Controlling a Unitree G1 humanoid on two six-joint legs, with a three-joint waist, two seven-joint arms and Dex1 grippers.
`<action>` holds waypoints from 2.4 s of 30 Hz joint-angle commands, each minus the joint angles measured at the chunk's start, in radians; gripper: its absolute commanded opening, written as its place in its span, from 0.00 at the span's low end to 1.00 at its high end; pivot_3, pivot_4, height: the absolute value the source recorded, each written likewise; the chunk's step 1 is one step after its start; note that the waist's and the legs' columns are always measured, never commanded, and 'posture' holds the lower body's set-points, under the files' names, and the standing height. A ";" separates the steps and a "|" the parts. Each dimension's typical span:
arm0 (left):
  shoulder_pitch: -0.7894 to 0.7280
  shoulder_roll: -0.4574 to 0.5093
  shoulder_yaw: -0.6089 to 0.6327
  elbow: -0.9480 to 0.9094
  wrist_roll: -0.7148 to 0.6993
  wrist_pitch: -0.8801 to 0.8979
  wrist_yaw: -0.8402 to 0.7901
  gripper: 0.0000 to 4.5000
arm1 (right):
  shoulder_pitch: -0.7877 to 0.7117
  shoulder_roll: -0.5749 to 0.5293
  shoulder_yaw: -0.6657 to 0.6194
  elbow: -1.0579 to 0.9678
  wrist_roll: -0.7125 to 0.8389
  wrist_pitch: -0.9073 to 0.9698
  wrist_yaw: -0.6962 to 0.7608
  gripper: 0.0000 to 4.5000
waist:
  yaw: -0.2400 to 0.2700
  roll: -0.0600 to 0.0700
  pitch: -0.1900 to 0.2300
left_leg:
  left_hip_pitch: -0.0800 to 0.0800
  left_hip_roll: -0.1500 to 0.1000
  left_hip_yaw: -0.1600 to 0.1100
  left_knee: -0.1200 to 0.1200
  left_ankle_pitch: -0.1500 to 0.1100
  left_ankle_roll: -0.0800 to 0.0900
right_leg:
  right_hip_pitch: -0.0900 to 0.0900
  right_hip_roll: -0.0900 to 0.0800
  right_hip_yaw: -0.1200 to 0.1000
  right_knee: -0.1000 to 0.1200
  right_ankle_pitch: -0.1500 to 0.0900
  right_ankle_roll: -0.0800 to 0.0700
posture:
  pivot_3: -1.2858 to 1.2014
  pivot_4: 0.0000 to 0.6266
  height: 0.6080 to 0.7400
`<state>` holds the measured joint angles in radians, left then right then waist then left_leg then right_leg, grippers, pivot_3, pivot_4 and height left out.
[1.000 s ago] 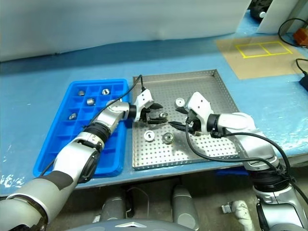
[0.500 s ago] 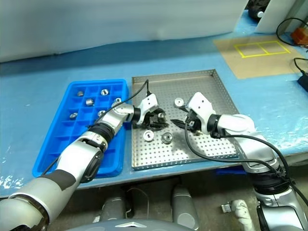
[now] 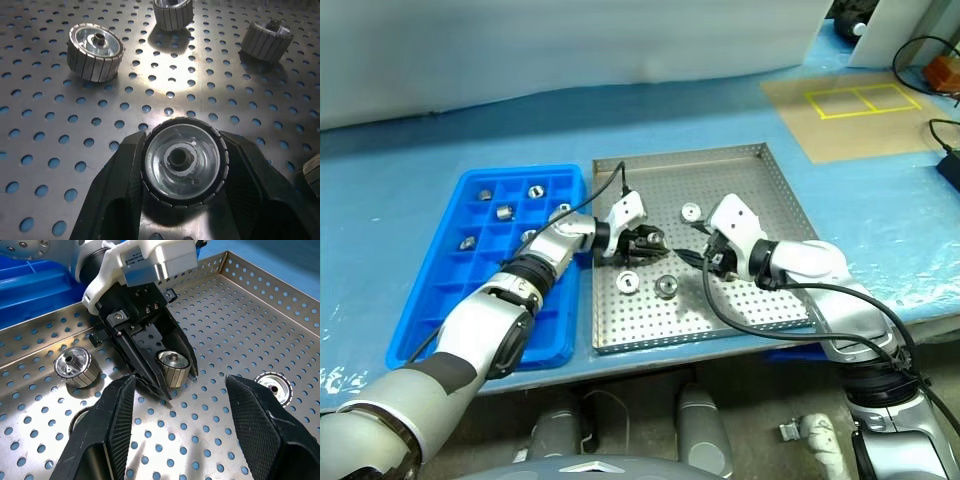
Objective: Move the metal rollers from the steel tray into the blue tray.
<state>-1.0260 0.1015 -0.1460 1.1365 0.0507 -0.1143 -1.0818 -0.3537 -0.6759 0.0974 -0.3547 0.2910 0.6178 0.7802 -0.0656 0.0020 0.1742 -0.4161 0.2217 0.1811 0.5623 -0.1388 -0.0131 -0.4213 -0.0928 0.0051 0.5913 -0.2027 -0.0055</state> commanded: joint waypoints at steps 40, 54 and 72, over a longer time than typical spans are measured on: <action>0.885 0.631 0.520 -1.290 -0.388 0.463 0.189 0.42 | -0.607 0.450 0.208 0.818 -0.124 -0.545 0.392 0.66 | 0.175 -0.003 0.002 | -0.005 0.005 -0.006 -0.008 0.011 -0.019 | -0.016 0.003 -0.005 0.020 -0.002 -0.002 | 0.61 0.24 1.00; 1.005 0.641 0.476 -1.225 -0.348 0.385 0.213 0.42 | -0.569 0.422 0.198 0.764 -0.125 -0.517 0.412 0.66 | 0.190 -0.004 0.002 | -0.004 0.007 -0.006 -0.008 0.012 -0.021 | -0.017 0.005 -0.005 0.022 -0.002 -0.002 | 0.59 0.24 1.00; 0.897 0.677 0.414 -1.204 -0.357 0.396 0.196 0.86 | -0.546 0.397 0.188 0.710 -0.124 -0.489 0.396 0.66 | 0.189 -0.004 0.002 | -0.002 0.008 -0.006 -0.008 0.013 -0.024 | -0.018 0.005 -0.005 0.027 -0.002 -0.002 | 0.57 0.24 1.00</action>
<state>-0.1009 0.7608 0.2575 -0.0298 -0.2804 0.2752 -0.8818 -0.8931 -0.2768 0.3159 0.4081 0.1515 0.1282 1.1774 0.1239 -0.0023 0.1762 -0.4180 0.2292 0.1748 0.5545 -0.1251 -0.0369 -0.4389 -0.0874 0.0003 0.6192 -0.2049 -0.0079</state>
